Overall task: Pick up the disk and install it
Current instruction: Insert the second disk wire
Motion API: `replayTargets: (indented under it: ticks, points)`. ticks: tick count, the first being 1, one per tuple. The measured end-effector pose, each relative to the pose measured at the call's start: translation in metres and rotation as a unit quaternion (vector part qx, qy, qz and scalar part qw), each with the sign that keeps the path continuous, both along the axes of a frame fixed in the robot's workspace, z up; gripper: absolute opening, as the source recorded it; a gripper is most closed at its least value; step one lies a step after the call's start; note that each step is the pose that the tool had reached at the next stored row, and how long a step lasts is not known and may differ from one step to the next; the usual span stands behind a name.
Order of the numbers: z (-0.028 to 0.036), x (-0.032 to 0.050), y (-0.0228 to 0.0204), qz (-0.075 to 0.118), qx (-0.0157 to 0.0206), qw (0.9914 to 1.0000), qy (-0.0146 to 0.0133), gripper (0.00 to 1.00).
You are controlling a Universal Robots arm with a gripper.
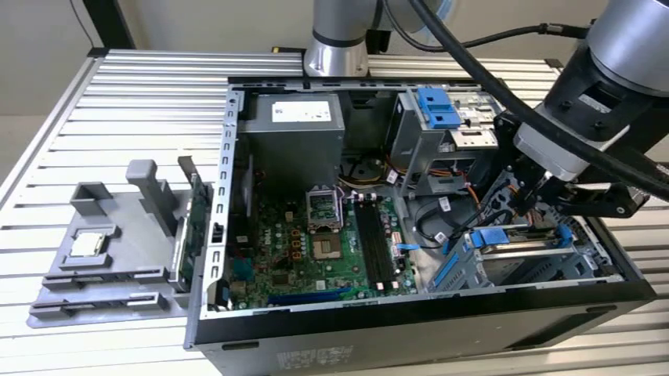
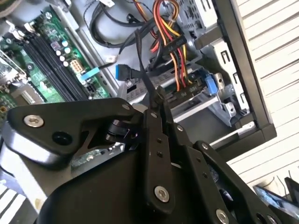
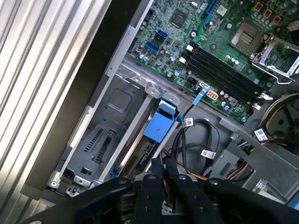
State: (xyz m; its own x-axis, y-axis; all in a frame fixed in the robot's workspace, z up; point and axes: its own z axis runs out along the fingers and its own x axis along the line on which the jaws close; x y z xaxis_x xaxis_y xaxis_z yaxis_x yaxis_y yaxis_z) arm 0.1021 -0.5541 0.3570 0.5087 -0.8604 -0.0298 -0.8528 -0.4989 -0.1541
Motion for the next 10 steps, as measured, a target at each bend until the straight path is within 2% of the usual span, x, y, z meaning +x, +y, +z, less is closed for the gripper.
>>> replayTargets:
  ticks: [1, 2, 5, 10]
  points:
    - [0.0000, 0.0000, 0.0000, -0.005, 0.0020, 0.99999, 0.0000, 0.00]
    - [-0.0001, -0.0001, 0.0000, -0.010, 0.0023, 0.99994, 0.0000, 0.00]
    - [0.0000, -0.0001, -0.0002, -0.029, 0.0022, 0.99956, -0.0001, 0.00]
    - [0.0000, -0.0001, -0.0005, -0.058, 0.0022, 0.99829, -0.0001, 0.00]
